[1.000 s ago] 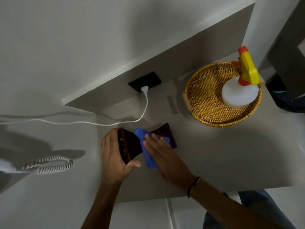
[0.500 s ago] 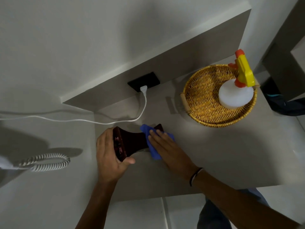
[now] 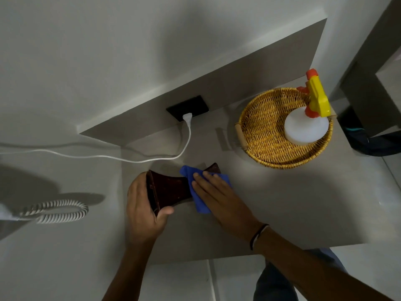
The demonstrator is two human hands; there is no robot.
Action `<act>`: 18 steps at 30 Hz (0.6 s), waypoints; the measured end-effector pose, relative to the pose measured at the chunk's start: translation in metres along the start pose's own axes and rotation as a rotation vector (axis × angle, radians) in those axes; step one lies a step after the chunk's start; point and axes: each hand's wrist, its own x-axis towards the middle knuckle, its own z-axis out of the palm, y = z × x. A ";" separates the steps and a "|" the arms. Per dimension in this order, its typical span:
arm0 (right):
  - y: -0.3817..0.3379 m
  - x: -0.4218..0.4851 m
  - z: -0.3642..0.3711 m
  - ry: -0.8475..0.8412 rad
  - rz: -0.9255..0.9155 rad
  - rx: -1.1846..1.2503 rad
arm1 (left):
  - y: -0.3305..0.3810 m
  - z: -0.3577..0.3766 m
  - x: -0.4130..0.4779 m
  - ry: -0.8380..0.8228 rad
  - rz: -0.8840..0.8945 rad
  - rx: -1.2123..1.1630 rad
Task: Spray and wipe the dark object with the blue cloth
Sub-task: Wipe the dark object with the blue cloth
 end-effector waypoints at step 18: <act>-0.019 0.010 -0.009 0.062 0.106 0.196 | 0.042 -0.011 0.009 -0.017 -0.041 0.070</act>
